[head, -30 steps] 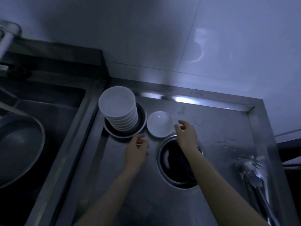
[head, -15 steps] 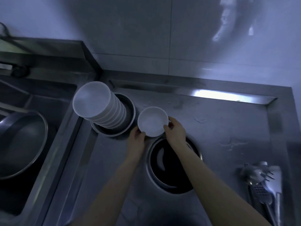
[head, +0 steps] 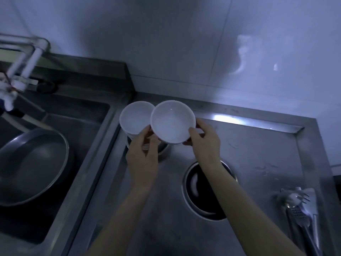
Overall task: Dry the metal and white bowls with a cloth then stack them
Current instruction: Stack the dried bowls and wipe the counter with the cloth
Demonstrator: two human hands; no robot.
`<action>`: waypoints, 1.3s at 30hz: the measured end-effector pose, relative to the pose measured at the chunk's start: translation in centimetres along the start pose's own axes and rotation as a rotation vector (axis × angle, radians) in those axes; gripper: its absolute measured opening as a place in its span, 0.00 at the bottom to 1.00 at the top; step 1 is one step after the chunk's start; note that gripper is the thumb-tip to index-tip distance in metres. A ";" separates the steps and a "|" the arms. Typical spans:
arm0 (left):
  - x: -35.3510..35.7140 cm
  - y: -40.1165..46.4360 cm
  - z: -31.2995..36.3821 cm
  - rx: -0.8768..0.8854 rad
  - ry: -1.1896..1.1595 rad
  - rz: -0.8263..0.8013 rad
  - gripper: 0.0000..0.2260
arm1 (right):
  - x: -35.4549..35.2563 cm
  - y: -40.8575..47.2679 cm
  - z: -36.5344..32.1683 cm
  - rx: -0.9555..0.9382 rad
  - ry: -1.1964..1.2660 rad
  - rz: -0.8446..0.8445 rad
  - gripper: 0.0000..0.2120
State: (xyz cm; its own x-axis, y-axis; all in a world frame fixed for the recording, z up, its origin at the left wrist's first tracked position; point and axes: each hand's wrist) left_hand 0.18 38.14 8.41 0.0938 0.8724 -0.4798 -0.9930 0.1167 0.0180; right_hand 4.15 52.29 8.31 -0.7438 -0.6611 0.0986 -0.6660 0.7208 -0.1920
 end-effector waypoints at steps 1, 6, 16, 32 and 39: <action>-1.3 1.0 0.0 0.033 0.014 0.026 0.13 | 1.5 -0.2 -0.6 -0.021 0.020 -0.008 0.16; -5.6 6.4 -2.2 0.050 0.020 -0.033 0.15 | 8.1 -0.3 -1.6 -0.014 0.000 0.011 0.15; -8.1 10.6 -6.3 0.041 0.060 -0.203 0.14 | 13.7 0.0 0.1 -0.012 -0.227 0.120 0.11; -7.6 10.7 -6.7 0.099 0.158 -0.212 0.17 | 13.8 0.2 0.8 -0.005 -0.268 0.139 0.14; -7.5 9.4 -8.4 0.029 0.167 -0.181 0.18 | 9.0 0.0 2.1 0.055 -0.271 0.060 0.21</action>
State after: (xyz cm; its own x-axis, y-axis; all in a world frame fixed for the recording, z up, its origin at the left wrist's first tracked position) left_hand -10.46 28.76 4.81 0.2544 0.7454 -0.6161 -0.9584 0.2794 -0.0578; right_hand -2.40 45.91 7.16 -0.7347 -0.6548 -0.1776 -0.6119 0.7526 -0.2432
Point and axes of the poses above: each hand's wrist, its own y-axis towards the middle knuckle, its own x-axis out of the palm, z = x × y, and after that the axes turned 13 degrees about y, right-handed
